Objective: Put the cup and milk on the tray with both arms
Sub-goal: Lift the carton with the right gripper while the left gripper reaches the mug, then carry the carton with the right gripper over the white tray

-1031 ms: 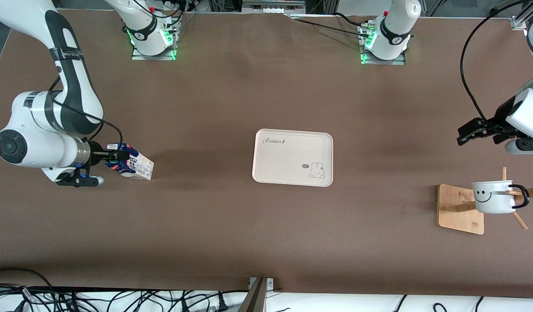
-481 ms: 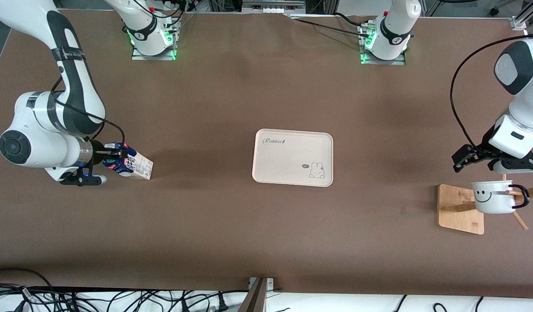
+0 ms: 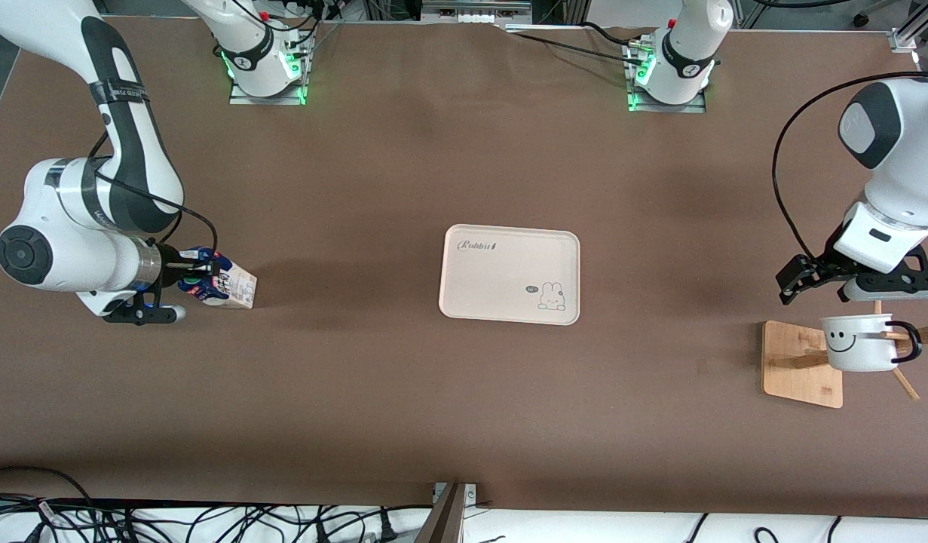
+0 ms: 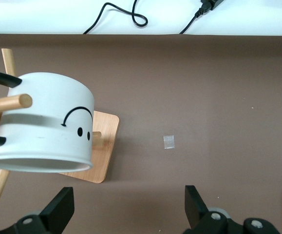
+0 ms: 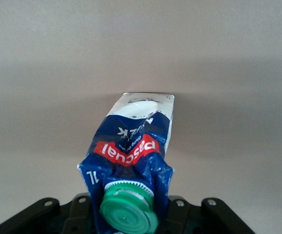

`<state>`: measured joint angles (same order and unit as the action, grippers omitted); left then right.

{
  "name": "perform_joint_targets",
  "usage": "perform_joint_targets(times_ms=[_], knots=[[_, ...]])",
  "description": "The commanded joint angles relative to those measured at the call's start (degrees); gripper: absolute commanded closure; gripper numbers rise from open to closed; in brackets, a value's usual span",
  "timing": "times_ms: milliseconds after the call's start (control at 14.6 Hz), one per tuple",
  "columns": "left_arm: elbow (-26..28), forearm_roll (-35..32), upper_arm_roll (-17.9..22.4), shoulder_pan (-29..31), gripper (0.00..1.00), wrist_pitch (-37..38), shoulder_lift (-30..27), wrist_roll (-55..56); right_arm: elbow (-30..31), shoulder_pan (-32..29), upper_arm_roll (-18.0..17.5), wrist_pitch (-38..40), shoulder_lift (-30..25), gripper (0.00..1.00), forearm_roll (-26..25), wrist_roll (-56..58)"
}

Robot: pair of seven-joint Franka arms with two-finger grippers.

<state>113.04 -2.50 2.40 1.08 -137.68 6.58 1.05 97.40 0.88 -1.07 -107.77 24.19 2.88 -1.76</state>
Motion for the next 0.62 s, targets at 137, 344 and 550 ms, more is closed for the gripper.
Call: perform_joint_targets(times_ms=[137, 344, 550], knots=[[1.83, -1.37, -0.3, 0.5, 0.0, -3.11, -2.54, -0.34, -0.28, -0.09, -2.61, 0.11, -5.37, 0.69, 1.07, 0.0], [8.13, -1.37, -0.29, 1.12, 0.0, -11.17, -3.5, 0.71, -0.98, -0.09, -5.15, 0.28, -7.84, 0.69, 1.16, -0.17], [11.67, -1.37, -0.29, 2.26, 0.0, -17.0, -3.86, 0.71, -3.79, -0.09, -7.01, 0.55, -8.02, 0.69, 7.62, -2.27]])
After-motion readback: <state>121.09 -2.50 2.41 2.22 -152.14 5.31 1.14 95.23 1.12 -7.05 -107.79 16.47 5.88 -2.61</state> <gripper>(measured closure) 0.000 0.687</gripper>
